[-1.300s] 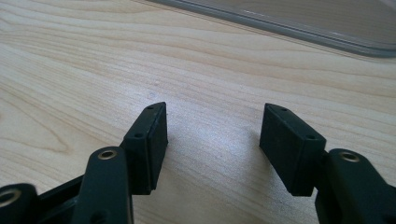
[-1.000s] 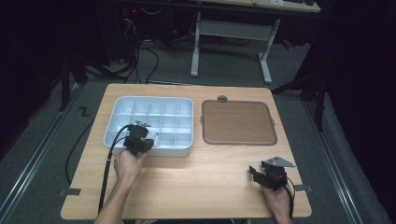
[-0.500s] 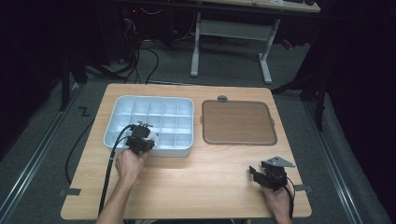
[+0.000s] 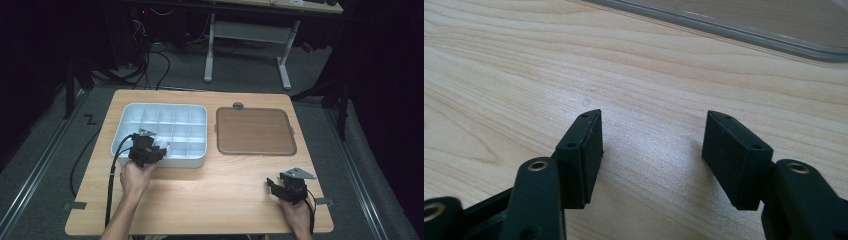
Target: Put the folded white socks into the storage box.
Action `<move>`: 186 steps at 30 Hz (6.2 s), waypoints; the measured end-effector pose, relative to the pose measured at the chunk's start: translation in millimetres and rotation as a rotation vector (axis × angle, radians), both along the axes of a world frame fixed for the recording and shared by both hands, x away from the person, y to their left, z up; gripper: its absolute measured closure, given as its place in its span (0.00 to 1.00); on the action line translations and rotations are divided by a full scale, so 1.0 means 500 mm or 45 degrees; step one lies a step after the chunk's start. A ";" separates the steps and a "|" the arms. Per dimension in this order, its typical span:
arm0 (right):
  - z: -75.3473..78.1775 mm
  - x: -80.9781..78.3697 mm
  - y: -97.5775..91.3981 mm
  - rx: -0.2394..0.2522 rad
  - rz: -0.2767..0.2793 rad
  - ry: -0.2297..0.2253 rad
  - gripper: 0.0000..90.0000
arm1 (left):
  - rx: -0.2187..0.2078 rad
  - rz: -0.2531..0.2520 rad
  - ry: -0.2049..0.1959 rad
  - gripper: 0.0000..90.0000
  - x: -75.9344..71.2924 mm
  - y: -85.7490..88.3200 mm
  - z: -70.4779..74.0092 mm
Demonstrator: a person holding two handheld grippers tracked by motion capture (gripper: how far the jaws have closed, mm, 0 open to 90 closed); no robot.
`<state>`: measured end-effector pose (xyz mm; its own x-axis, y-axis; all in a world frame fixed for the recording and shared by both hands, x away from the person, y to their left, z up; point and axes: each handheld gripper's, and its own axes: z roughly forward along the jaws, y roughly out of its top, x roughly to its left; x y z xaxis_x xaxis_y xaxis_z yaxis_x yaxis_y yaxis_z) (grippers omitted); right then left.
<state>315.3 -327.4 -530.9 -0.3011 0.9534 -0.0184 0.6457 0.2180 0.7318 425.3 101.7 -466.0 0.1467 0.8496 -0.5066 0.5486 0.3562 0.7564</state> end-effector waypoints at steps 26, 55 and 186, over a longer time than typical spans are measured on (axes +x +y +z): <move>0.000 0.000 0.000 -0.003 0.003 -0.001 0.47 | -0.171 0.006 -0.170 0.58 -0.086 0.078 0.050; 0.000 0.000 0.001 -0.003 0.005 0.000 0.46 | -0.228 -0.063 -0.218 0.52 -0.153 0.071 0.054; 0.000 0.000 0.001 -0.003 0.004 0.001 0.46 | 0.047 -0.107 -0.172 0.43 -0.177 -0.022 -0.158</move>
<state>315.2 -326.9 -530.9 -0.3038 0.9525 -0.0204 0.6456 0.2216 0.7308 336.9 90.7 -545.1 0.2827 0.8491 -0.4463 0.4678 0.2841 0.8369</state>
